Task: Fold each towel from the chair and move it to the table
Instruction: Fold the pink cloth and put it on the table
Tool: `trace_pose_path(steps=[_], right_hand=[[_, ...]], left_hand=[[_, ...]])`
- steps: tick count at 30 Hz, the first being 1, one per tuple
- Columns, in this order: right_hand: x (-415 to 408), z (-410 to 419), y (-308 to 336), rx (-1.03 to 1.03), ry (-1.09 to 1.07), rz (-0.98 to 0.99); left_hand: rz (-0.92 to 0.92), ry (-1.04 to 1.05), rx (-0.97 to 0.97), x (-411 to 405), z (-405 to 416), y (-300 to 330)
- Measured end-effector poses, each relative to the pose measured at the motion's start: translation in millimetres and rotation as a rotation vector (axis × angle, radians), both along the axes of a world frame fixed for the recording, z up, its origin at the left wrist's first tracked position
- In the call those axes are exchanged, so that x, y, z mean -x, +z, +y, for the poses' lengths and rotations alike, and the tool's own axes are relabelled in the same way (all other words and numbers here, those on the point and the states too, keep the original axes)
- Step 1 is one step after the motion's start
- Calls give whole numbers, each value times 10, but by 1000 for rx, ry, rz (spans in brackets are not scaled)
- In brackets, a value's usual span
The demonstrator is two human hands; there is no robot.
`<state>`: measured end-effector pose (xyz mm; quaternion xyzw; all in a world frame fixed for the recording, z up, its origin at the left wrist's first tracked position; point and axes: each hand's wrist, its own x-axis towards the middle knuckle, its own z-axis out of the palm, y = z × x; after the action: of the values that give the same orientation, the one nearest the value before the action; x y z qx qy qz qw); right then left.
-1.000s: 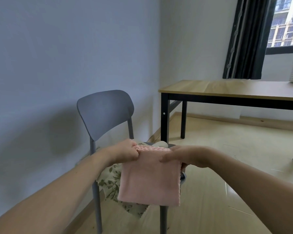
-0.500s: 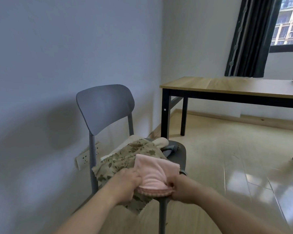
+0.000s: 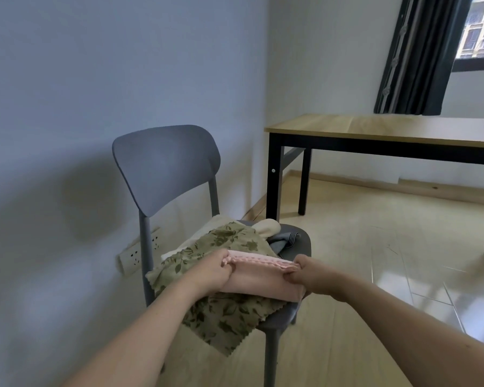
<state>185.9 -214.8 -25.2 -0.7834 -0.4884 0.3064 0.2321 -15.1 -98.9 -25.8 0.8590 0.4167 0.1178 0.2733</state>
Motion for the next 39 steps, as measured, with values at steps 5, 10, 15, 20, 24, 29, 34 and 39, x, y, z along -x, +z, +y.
trace_pose_path(steps=[5,10,15,20,24,29,34,39], right_hand=[[-45,133,-119,-25,-122,69],[-90,257,-171,39,-158,127],[-154,254,-211,31,-171,161],[-161,198,-182,-22,-172,193],[-114,56,-41,-133,-209,393],[69,-182,378,-370,-360,701],[292,-335,780,-494,-511,517],[193,-313,887,-652,-630,282]], left_hand=[[26,127,-39,-194,118,-134],[23,193,-84,-277,263,-330],[-51,181,-63,-278,334,-448],[-124,140,-61,-247,329,-427],[-402,188,68,-248,125,-167],[-592,241,90,-303,-277,303],[-664,304,100,-339,-619,656],[-716,349,-30,-414,-742,841]])
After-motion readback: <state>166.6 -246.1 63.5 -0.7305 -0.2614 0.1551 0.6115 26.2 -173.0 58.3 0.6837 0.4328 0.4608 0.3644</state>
